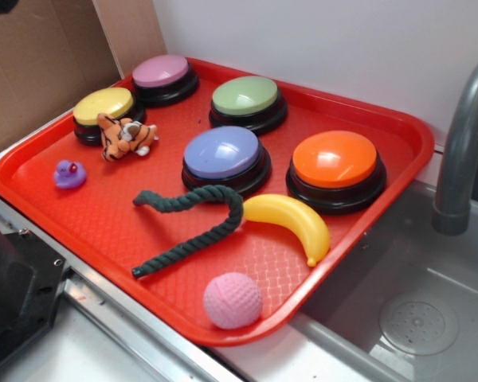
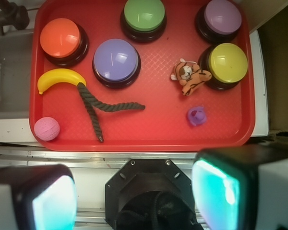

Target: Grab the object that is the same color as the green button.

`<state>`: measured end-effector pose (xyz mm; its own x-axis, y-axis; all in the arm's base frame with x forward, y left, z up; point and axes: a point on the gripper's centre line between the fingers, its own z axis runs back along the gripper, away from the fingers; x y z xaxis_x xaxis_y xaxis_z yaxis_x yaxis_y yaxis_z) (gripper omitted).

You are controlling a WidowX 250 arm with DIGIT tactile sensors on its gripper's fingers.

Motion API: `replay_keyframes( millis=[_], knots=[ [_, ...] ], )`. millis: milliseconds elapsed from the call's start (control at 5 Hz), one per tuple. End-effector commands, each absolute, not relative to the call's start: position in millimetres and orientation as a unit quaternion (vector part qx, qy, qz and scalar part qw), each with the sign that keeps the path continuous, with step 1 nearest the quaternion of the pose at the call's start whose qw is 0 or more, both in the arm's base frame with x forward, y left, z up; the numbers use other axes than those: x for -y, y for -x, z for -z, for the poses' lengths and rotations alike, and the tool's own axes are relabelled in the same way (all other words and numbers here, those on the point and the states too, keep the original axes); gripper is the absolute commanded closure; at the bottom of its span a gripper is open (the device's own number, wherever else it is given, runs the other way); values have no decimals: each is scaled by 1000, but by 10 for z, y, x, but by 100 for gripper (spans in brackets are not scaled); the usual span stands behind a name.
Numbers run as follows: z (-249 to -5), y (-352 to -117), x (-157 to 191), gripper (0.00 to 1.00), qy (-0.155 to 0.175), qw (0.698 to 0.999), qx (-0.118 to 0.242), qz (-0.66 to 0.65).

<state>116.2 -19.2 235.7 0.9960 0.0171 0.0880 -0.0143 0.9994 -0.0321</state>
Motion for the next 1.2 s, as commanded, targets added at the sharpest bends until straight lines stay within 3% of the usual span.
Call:
replay_keyframes(
  millis=[0, 200, 400, 600, 1000],
  knots=[
    [-2357, -1162, 192, 0, 16, 999, 44, -8],
    [-2120, -1245, 352, 0, 36, 997, 59, 24],
    [-1875, -1376, 527, 0, 28, 996, 71, 55],
    [-1561, -1439, 706, 0, 27, 993, 110, 29],
    [-878, -1490, 784, 0, 30, 994, 96, -38]
  ],
)
